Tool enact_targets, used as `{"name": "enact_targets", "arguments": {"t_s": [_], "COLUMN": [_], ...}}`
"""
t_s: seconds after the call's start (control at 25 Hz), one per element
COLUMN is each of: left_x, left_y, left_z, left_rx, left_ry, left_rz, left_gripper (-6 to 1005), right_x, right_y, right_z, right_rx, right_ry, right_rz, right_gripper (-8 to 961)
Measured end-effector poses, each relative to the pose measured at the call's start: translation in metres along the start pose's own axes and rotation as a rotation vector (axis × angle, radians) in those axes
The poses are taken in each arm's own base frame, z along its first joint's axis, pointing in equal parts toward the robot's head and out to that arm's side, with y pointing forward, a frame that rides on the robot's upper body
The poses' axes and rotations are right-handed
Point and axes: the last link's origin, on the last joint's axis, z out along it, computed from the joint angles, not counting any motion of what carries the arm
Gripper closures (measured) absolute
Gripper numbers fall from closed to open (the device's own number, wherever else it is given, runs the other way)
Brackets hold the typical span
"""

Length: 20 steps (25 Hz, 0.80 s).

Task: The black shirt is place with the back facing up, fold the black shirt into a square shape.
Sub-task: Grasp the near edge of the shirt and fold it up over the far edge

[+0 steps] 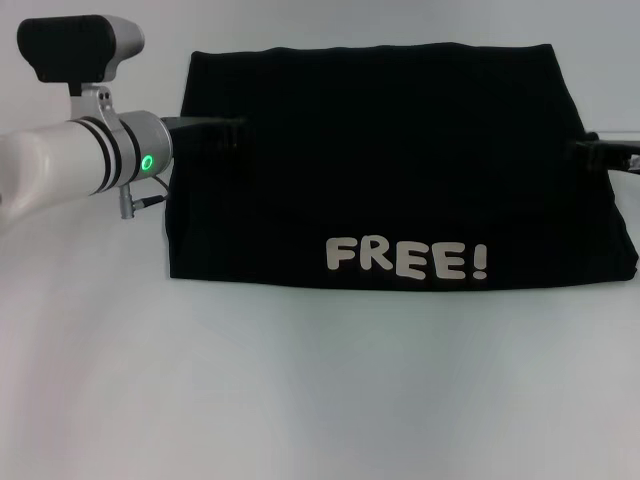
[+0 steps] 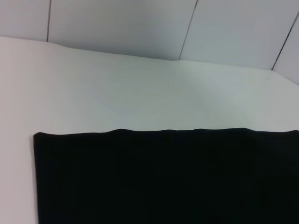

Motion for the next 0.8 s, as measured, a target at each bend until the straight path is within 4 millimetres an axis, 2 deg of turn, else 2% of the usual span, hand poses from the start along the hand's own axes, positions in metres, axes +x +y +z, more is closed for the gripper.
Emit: {"name": "enact_targets", "arguments": {"t_s": [0.2,0.4,0.48,0.56,0.72,0.8], "left_x": [0.002,0.007,0.008,0.007,-0.004,-0.015], "left_y": [-0.011,-0.022,-0.025,-0.028,-0.027,-0.027], "left_z": [-0.002,-0.011,-0.016,-0.025,-0.05,-0.062], "left_rx": [0.048,0.048,0.023,-0.018,-0.181,-0.239], "left_ry": [0.008,0.025,0.032,0.037,0.008,-0.022], "left_rz": [0.006,-0.003,-0.022,-0.05,-0.072,-0.066], "left_gripper": [700,571,520,453,319,186], "right_x": [-0.011,-0.027,-0.032,-0.037,-0.032,-0.026], "right_y": [-0.008,-0.015,-0.016,-0.016,-0.014,-0.01], "right_z": [-0.004,-0.011,-0.015,-0.027,-0.042,-0.05], "right_rx": [0.027,0.03,-0.012,-0.106,-0.22,-0.283], "right_ry": [-0.031,-0.062,-0.062,-0.05,-0.016,0.01], "right_rz": [-0.017,-0.035,-0.031,0.006,0.034,0.043], "right_gripper": [730,497,371,244,164,124]}}
